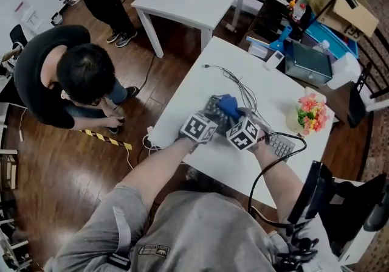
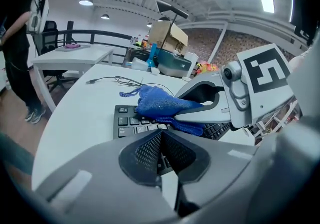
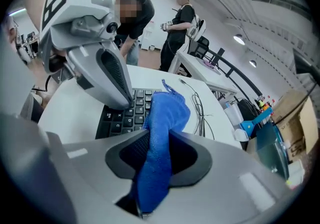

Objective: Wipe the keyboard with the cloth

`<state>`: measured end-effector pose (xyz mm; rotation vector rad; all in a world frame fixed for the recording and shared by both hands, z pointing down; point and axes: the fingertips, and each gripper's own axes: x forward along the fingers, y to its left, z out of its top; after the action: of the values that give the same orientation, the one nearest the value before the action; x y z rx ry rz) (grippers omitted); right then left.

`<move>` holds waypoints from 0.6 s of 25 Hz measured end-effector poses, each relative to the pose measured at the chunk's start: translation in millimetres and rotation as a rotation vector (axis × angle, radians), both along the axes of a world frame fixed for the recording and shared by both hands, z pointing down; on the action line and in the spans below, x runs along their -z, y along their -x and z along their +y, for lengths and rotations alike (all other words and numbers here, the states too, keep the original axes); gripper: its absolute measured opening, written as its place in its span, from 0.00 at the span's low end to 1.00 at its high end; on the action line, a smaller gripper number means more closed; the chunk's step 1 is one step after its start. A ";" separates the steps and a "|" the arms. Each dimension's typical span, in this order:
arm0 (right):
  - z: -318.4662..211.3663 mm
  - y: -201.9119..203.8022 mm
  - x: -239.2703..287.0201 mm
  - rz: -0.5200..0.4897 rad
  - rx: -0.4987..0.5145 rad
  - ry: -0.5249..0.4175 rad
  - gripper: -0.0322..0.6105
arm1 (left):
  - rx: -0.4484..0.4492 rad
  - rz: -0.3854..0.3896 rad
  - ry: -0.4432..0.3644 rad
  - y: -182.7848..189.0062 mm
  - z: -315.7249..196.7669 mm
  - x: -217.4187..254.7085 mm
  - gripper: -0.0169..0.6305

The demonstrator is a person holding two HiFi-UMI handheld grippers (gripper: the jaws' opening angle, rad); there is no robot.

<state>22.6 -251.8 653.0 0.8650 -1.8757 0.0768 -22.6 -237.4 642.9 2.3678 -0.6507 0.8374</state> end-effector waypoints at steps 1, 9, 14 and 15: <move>0.9 1.3 0.1 -0.002 0.000 0.000 0.23 | 0.001 -0.001 0.007 1.8 0.4 -2.7 0.02; 37.9 22.6 -3.6 -0.011 0.066 0.025 0.23 | -0.024 -0.012 0.033 14.2 28.3 -12.5 0.02; 60.4 39.7 -7.2 -0.014 0.098 0.035 0.23 | -0.042 -0.020 0.035 23.3 44.8 -14.4 0.02; 64.6 42.9 -8.0 -0.015 0.106 0.038 0.23 | -0.044 -0.019 0.036 24.4 47.9 -15.1 0.02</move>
<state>-20.3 -187.2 661.0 0.7400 -1.9243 0.0535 -47.0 -189.6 658.1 2.3520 -0.5885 0.8848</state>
